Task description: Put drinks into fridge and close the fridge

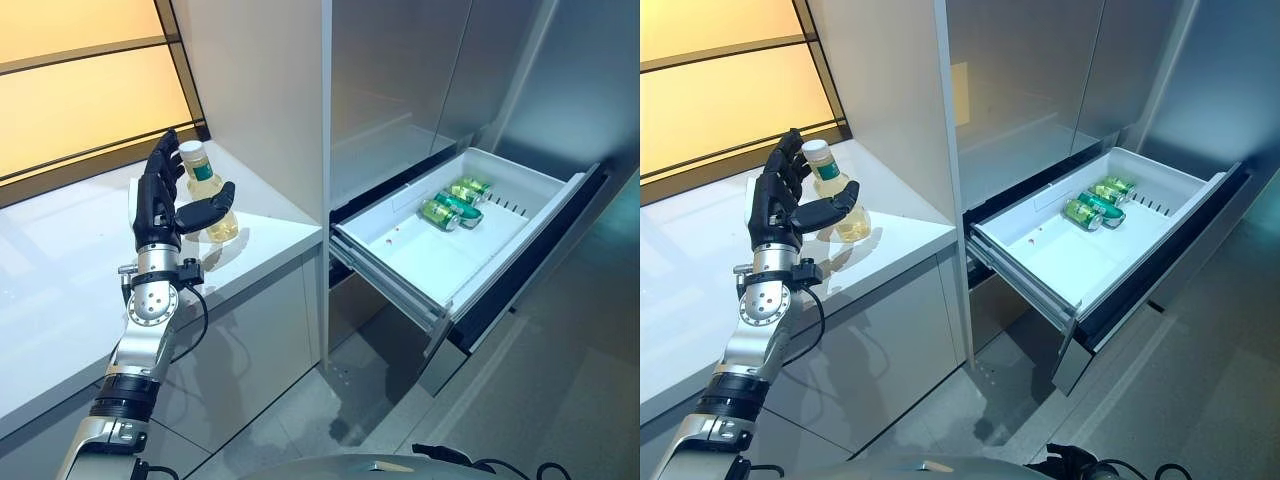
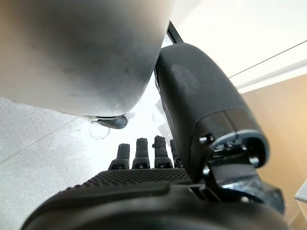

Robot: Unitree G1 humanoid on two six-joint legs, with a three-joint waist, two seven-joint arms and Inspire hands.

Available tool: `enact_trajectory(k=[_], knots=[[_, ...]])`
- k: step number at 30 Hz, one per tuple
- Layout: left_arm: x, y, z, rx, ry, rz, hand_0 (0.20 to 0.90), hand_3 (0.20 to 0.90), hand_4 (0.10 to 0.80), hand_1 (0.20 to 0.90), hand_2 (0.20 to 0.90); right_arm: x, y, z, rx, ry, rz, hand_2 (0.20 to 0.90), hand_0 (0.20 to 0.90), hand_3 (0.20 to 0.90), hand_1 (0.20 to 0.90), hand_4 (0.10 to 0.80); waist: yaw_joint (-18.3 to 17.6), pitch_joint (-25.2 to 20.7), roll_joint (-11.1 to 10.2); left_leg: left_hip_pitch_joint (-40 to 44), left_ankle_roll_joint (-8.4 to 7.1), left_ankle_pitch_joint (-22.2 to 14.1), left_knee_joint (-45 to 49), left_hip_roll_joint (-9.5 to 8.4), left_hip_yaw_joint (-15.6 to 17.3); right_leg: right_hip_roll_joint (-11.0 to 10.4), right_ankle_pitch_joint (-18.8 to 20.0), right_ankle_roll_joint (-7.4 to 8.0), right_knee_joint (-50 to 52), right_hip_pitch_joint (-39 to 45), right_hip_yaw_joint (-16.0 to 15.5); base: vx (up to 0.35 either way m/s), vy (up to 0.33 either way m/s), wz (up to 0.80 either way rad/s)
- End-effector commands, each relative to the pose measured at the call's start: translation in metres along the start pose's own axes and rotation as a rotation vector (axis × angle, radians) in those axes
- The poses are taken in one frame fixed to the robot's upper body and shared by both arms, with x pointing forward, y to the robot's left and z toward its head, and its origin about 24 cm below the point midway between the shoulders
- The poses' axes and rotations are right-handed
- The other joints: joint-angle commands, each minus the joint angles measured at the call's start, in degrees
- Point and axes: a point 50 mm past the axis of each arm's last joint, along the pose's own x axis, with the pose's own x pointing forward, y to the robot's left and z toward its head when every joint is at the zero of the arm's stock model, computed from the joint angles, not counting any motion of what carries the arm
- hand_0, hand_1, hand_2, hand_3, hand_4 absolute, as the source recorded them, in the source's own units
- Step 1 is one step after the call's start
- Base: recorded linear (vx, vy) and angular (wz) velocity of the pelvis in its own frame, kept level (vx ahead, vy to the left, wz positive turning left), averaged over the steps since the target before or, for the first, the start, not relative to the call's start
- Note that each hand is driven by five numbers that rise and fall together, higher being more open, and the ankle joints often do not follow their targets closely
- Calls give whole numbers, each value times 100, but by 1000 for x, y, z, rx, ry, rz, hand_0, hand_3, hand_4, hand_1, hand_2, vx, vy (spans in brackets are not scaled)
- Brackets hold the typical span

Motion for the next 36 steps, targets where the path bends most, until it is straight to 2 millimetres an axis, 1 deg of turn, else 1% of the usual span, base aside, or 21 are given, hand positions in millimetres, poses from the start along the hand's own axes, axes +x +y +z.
enact_trajectory(k=[1, 8, 14, 19, 24, 30, 36], knots=[[27, 2, 43, -44, -233, 22, 900, 900, 800, 900, 900, 1, 8, -15, -63, 70, 41, 900, 900, 900, 900, 800, -46, -109, -21, 315, 94, -703, 39, -35, 244, -137, -151, 180, 363, -99, 308, 0, 0, 0], [30, 9, 30, -19, -184, 54, 900, 900, 800, 900, 900, 0, 5, -17, -67, 77, 38, 900, 900, 900, 900, 800, -114, -136, 6, 356, 118, -732, 39, -51, 322, -155, -150, 210, 385, -99, 368, 25, 21, -7], [33, 11, 27, -1, -175, 72, 900, 900, 800, 900, 900, 0, 5, -19, -65, 84, 37, 900, 900, 900, 900, 800, -161, -158, 27, 377, 137, -750, 39, -63, 365, -164, -148, 224, 404, -112, 409, 18, 14, -4], [37, 14, 29, -1, -177, 82, 900, 900, 800, 900, 900, -1, 3, -20, -63, 89, 34, 900, 900, 900, 900, 800, -201, -183, 55, 397, 141, -768, 39, -67, 409, -172, -145, 235, 402, -106, 441, 12, 11, -3], [41, 17, 35, -49, -212, 110, 900, 900, 800, 900, 900, -1, 2, -20, -64, 93, 32, 900, 900, 900, 900, 800, -240, -198, 77, 416, 145, -780, 39, -68, 451, -174, -146, 237, 415, -111, 464, 6, 2, -2], [45, 16, 43, -78, -244, 132, 900, 900, 800, 900, 900, -1, 1, -22, -65, 99, 31, 900, 900, 900, 900, 800, -263, -216, 88, 434, 152, -794, 39, -71, 472, -171, -161, 227, 425, -106, 487, 7, 3, -3], [48, 15, 42, -69, -233, 136, 900, 900, 800, 900, 900, -2, 0, -24, -67, 101, 29, 900, 900, 900, 900, 800, -293, -243, 97, 436, 155, -798, 39, -77, 491, -162, -159, 228, 424, -113, 503, 0, 0, 0]])
